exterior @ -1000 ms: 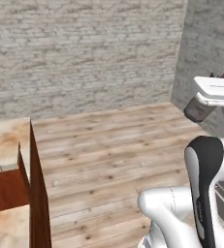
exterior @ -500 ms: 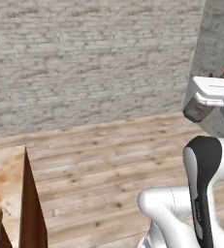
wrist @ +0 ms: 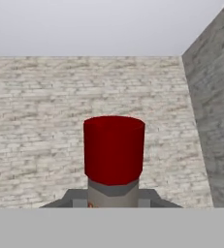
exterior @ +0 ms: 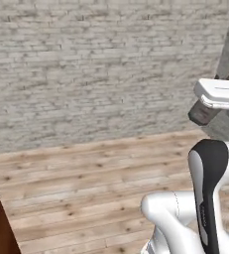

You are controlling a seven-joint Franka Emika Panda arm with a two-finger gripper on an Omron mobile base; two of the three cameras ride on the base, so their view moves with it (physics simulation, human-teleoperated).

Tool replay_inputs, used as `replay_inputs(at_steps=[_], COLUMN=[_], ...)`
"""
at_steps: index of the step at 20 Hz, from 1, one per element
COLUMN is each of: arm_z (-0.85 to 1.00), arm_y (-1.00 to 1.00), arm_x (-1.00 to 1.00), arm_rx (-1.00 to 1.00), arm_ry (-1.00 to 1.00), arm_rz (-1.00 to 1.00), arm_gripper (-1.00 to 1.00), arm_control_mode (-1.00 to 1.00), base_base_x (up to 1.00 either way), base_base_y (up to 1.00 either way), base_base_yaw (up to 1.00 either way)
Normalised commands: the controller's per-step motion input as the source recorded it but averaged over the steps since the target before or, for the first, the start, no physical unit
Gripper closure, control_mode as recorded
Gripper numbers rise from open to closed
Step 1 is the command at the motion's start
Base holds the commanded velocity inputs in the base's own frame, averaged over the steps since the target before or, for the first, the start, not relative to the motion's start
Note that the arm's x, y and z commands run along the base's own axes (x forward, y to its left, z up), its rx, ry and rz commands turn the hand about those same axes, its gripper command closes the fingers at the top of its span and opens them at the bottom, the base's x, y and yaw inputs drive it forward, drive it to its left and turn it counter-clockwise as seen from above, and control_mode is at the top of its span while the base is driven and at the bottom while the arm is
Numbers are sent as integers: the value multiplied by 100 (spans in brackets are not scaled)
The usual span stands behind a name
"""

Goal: Open the cabinet directly in front. Then move the liquor and the mug to the dining counter with the candle on it.

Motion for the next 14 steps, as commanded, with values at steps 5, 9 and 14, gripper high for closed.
replay_inputs(at_steps=[5,9,14], arm_z=[0,0,0], arm_y=[0,0,0], arm_x=[0,0,0], arm_rx=[0,0,0], arm_ry=[0,0,0], arm_rz=[0,0,0], arm_gripper=[100,100,100], arm_control_mode=[100,100,100], base_base_x=[100,100,100], base_base_y=[-6,0,-3], base_base_yaw=[46,56,68])
